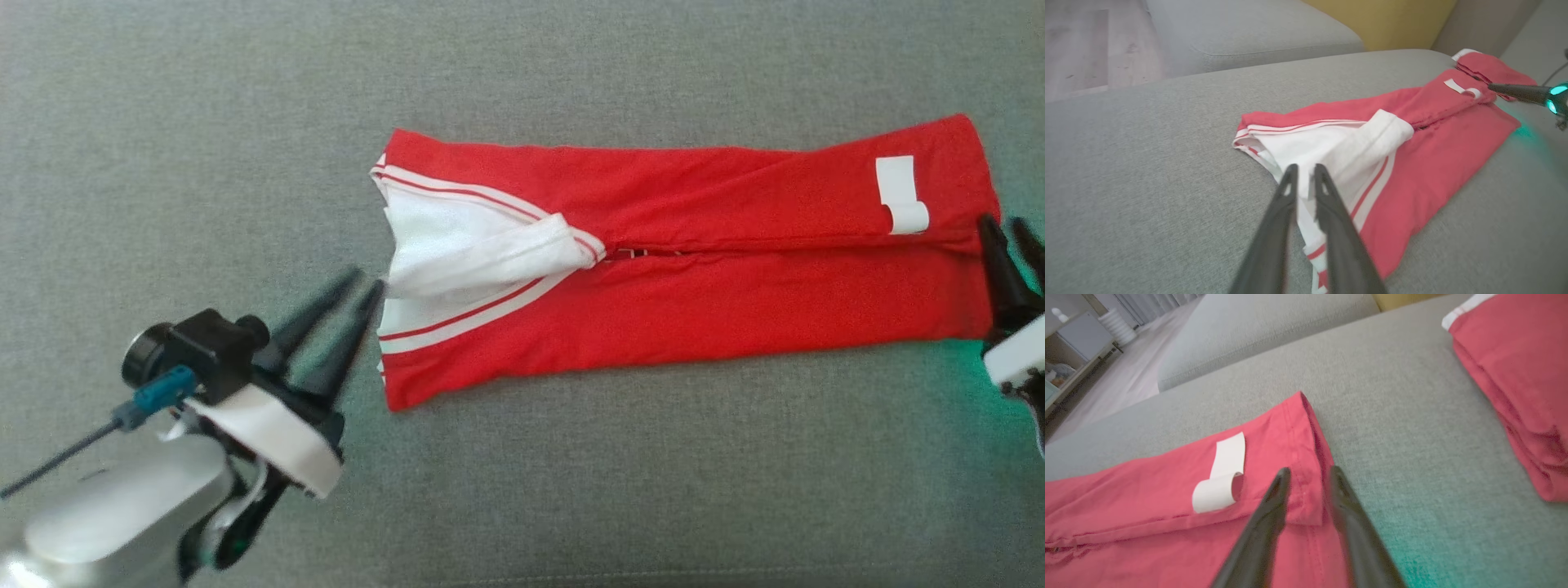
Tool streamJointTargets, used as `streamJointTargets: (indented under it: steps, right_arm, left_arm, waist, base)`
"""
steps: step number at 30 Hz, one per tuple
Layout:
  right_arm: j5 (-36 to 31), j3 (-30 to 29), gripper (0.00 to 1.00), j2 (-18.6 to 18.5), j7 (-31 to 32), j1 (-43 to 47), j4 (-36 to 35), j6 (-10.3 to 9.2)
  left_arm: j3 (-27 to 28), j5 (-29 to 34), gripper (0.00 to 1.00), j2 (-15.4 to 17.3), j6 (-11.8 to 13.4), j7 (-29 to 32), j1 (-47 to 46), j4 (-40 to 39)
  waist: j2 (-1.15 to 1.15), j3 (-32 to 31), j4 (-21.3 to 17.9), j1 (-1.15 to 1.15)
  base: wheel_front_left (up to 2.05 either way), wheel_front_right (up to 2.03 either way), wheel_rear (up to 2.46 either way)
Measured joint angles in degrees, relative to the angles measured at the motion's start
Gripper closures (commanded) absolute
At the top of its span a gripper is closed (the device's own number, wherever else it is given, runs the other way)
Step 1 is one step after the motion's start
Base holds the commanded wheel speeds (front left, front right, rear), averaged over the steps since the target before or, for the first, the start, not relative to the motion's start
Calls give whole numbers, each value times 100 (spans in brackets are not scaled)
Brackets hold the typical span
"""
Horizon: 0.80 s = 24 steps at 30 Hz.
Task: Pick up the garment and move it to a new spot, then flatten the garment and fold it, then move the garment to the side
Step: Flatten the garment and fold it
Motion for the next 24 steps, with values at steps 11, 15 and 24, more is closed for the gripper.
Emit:
streamJointTargets:
  steps: [11, 15, 24]
  right_arm:
    - [-572, -792, 0, 609, -1088, 1018, -166, 0]
    - [-891, -1131, 0, 772, -1165, 1037, 37, 0]
    - [-1367, -1961, 0, 1034, -843, 597, 907, 0]
  left_arm:
    - [2516, 1298, 0, -1751, 1267, -174, 1808, 302]
    - [3194, 2406, 0, -2405, 1399, -174, 2759, 218]
    - [3919, 3834, 0, -3301, 953, -176, 3512, -2]
  waist:
    - [0, -422, 247, 0]
    - [0, -609, 405, -1]
    - [0, -751, 869, -1]
  base:
    - [0, 0, 0]
    - [0, 0, 0]
    - [0, 0, 0]
